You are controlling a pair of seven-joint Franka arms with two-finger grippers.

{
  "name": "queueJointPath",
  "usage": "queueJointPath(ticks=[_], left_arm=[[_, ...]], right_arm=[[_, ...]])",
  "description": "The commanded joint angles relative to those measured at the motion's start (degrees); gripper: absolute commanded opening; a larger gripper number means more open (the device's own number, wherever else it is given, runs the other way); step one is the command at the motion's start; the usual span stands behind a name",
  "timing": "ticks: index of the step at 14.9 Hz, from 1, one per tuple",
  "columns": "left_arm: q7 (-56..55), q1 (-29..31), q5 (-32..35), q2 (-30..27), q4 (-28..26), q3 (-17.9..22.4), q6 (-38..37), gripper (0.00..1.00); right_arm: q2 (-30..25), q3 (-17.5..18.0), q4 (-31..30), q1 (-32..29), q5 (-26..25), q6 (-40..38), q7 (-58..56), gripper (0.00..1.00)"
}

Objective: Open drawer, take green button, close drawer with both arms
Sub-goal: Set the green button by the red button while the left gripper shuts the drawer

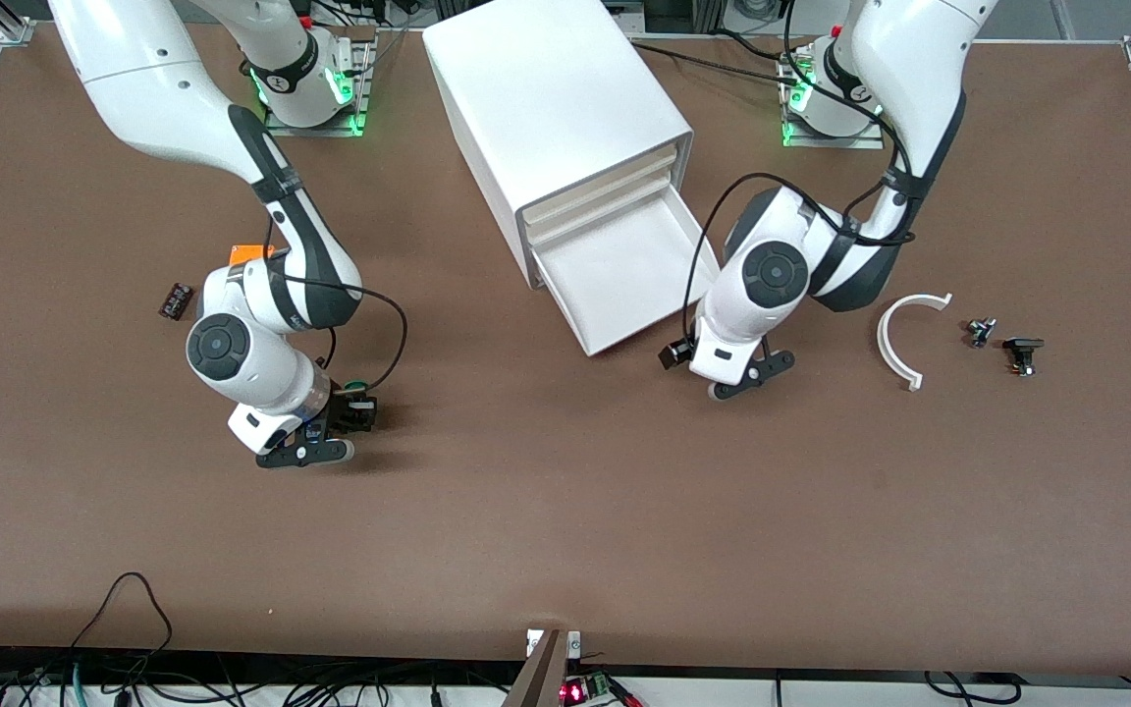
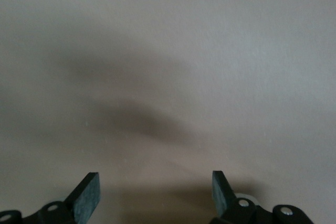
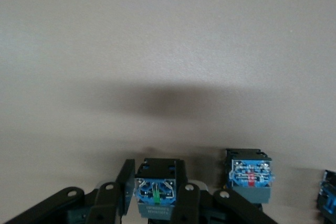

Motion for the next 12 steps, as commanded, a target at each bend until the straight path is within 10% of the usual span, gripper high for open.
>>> queueJointPath(ticks=[1,3,5,12], left_arm=[[-2.5,-2.5,-0.5,-2.0,-2.9,0.6,0.6,0.94],[-2.5,-2.4,-0.5,-2.0,-3.5,0.8,0.7,0.93],[-2.5,-2.4,0.9,-2.0,-3.6,0.8,0.8,0.93],[-3.9,-2.5,2.6,-2.7,-6.5,-0.5,1.0,0.93]], right_arm=[[0.7,1.0,-0.5,-1.3,0.4,1.0,-1.3,0.03],[1.1,1.0,-0.5,-1.4,0.4,1.3,-0.9,0.40],[1.0,1.0,0.0,-1.9,0.6,1.2,-0.7,1.00],[-7.1,0.8,0.5,-3.3,0.7,-1.9,-1.7,1.00]])
